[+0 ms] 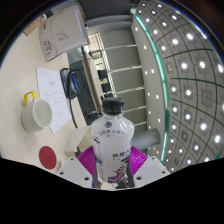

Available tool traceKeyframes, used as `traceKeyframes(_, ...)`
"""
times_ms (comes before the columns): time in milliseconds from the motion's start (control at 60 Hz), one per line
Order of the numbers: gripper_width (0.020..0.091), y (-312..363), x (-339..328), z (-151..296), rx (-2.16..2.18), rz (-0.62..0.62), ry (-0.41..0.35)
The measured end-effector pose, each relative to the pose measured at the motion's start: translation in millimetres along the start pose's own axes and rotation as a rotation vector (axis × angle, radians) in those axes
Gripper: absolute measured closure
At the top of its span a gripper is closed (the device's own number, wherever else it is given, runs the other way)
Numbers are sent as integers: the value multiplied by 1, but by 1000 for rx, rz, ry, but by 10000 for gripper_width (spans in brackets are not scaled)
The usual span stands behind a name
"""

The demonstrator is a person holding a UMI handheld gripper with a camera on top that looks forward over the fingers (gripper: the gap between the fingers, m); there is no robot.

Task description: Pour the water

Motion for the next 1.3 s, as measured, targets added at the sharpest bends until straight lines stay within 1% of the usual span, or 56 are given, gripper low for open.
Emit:
traceKeyframes(117, 693, 19, 28, 17, -250, -40, -73)
traceKeyframes(317, 696, 63, 57, 29, -602, -105, -154)
traceKeyframes(400, 694, 76, 62, 27, -699, -107, -177)
traceKeyframes(483, 694, 83, 63, 29, -728, -96, -184)
traceKeyframes(650, 693, 79, 60, 33, -638, -68, -205)
traceKeyframes(750, 691, 58, 54, 35, -389, -14, -184)
traceKeyframes(850, 688, 33, 42, 36, -35, 62, -154)
traceKeyframes(967, 687, 16, 29, 26, 322, 151, -109)
traceKeyframes(1067, 687, 28, 20, 15, 603, 257, -70)
traceKeyframes(1200, 688, 63, 18, -3, 891, 394, -27)
traceKeyframes(1300, 687, 85, 22, -22, 1024, 453, -1)
Point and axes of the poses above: the point between the fingertips, and its own axes, seen from behind it with the camera up: y to the left, z up, x forward, the way the camera looks, the point moved 5 cm from there along -x, backward, against the way the camera looks, and after that the axes turned 1 degree about -y, right-handed, at the moved point
